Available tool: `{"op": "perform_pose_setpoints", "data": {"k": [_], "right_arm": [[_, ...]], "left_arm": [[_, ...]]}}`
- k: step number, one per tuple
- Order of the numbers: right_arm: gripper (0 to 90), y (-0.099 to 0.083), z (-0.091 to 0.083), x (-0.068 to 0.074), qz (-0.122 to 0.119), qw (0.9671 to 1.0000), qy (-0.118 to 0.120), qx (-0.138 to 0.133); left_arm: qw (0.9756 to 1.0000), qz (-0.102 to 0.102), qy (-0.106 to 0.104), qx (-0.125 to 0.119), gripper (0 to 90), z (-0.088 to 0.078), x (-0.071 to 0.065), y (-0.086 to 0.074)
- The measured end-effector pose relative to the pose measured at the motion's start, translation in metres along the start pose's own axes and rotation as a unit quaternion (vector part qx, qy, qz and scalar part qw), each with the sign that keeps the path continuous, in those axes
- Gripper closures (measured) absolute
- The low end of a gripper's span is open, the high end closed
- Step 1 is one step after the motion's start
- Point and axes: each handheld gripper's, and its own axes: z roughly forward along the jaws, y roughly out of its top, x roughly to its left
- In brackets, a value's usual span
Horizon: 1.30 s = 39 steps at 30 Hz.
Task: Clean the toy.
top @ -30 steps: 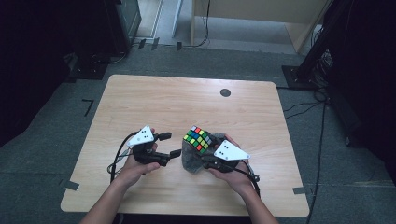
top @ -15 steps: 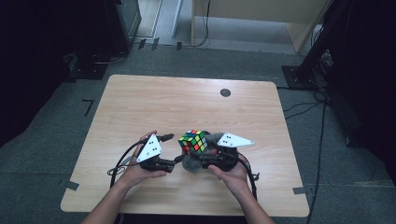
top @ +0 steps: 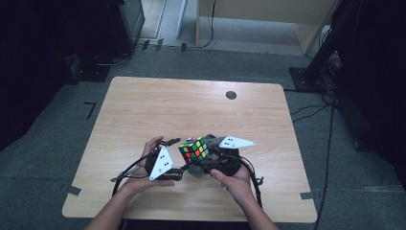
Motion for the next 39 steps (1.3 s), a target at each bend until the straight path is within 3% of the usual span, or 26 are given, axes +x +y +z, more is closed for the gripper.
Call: {"op": "perform_pose_setpoints", "data": {"k": [4, 9, 13, 20, 29, 32, 39], "right_arm": [[34.3, -0.001, 0.004, 0.002, 0.008, 0.9999, 0.002, 0.013], [34.2, -0.003, 0.009, 0.004, 0.017, 0.9994, 0.005, 0.028], [34.1, -0.003, 0.011, -0.002, 0.046, 0.9980, 0.019, 0.040], [32.3, -0.004, 0.011, -0.011, 0.088, 0.9947, 0.031, 0.044], [32.4, -0.004, 0.011, -0.019, 0.125, 0.9895, 0.051, 0.051], [32.9, -0.005, 0.012, -0.018, 0.129, 0.9886, 0.052, 0.058], [32.9, -0.005, 0.013, -0.017, 0.124, 0.9897, 0.048, 0.053]], "left_arm": [[0.9999, 0.015, 0.002, 0.000, 16.8, 0.001, -0.003, 0.000], [0.9996, 0.025, -0.010, 0.002, 19.9, 0.001, -0.005, -0.002], [0.9993, 0.033, -0.018, 0.003, 24.1, 0.002, -0.007, -0.002], [0.9990, 0.043, -0.011, 0.001, 33.5, 0.002, -0.012, -0.003], [0.9997, 0.020, -0.016, 0.002, 32.7, 0.004, -0.010, -0.004], [0.9995, 0.017, -0.023, 0.010, 24.4, 0.006, -0.010, -0.005], [0.9995, 0.019, -0.026, 0.001, 33.3, 0.003, -0.011, -0.004]]}}
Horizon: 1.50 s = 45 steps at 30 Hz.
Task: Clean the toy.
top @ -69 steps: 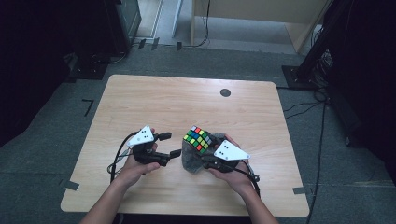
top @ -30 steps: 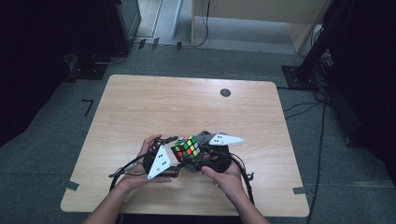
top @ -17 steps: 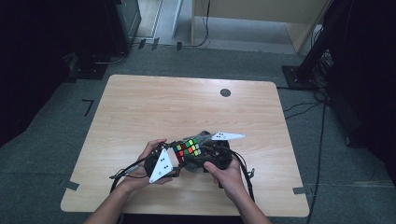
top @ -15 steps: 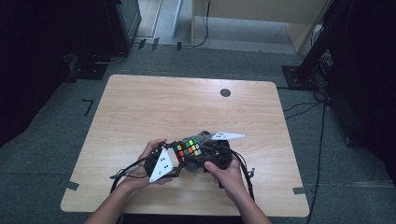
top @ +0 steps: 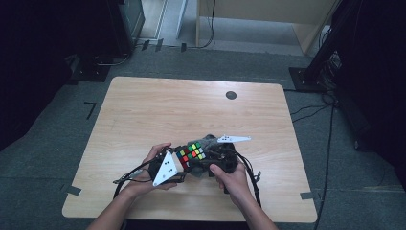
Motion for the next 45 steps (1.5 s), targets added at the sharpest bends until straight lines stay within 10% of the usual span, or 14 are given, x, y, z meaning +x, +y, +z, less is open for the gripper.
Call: {"op": "perform_pose_setpoints", "data": {"k": [10, 15, 18, 27, 37, 41, 45], "right_arm": [[23.7, 0.007, -0.021, -0.002, -0.067, 0.9954, -0.023, -0.065], [20.0, -0.005, -0.010, -0.021, -0.142, 0.9718, -0.182, -0.047], [16.8, -0.012, 0.004, -0.026, -0.161, 0.9578, -0.237, -0.027], [20.5, -0.029, 0.046, -0.036, -0.206, 0.9258, -0.308, 0.073], [66.0, -0.032, 0.030, -0.045, -0.218, 0.9241, -0.308, 0.058], [72.2, -0.029, 0.017, -0.046, -0.192, 0.9327, -0.303, 0.039], [72.1, -0.019, -0.009, -0.028, -0.187, 0.9441, -0.267, -0.048]], "left_arm": [[0.9955, -0.092, 0.021, 0.002, 34.2, -0.011, 0.029, -0.008], [0.9886, -0.149, 0.021, 0.002, 34.1, -0.015, 0.042, -0.012], [0.9855, -0.168, 0.018, 0.004, 34.1, -0.014, 0.045, -0.014], [0.9816, -0.190, -0.001, 0.011, 34.2, -0.013, 0.046, -0.014], [0.9808, -0.195, -0.012, 0.009, 34.2, -0.014, 0.046, -0.013], [0.9815, -0.190, -0.014, 0.015, 34.2, -0.012, 0.044, -0.014], [0.9840, -0.176, -0.011, 0.020, 34.2, -0.011, 0.042, -0.015]]}}
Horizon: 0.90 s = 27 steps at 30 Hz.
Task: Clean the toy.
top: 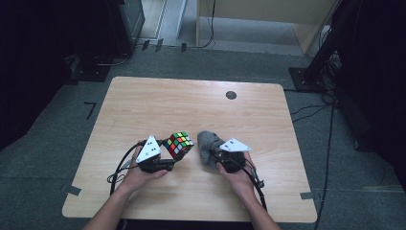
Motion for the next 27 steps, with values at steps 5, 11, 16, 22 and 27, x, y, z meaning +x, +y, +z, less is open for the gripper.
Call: {"op": "perform_pose_setpoints", "data": {"k": [5, 11, 16, 22, 27], "right_arm": [[72.2, 0.024, -0.034, 0.015, -0.013, 0.9937, 0.041, -0.103], [72.1, 0.030, -0.038, 0.031, 0.014, 0.9848, 0.116, -0.129], [72.3, 0.025, -0.029, 0.029, 0.038, 0.9816, 0.149, -0.113], [72.3, 0.016, -0.016, 0.009, 0.072, 0.9835, 0.151, -0.068], [72.4, 0.009, -0.007, 0.003, 0.070, 0.9898, 0.124, -0.009]], "left_arm": [[0.9998, 0.011, -0.014, 0.013, 34.2, 0.004, -0.006, 0.000], [0.9973, 0.058, -0.043, 0.010, 34.2, 0.008, -0.025, 0.001], [0.9955, 0.073, -0.061, -0.001, 34.2, 0.004, -0.028, 0.004], [0.9951, 0.071, -0.068, -0.014, 34.3, -0.002, -0.025, 0.006], [0.9962, 0.057, -0.060, -0.027, 34.4, -0.005, -0.021, 0.010]]}}
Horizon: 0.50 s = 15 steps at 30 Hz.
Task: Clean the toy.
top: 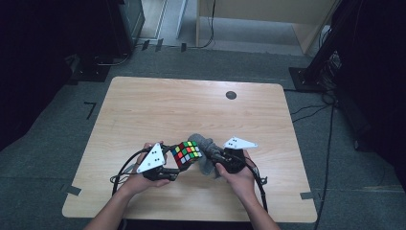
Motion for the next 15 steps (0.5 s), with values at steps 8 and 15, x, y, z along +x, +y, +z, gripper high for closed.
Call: {"op": "perform_pose_setpoints", "data": {"k": [8, 15], "right_arm": [[72.3, 0.019, -0.026, 0.028, -0.032, 0.9936, 0.033, -0.104], [73.5, 0.010, -0.015, 0.014, 0.011, 0.9948, 0.053, -0.086]], "left_arm": [[0.9994, 0.018, -0.003, 0.028, 34.4, 0.006, -0.005, -0.003], [0.9996, -0.014, -0.021, -0.008, 34.3, -0.003, 0.000, 0.003]]}}
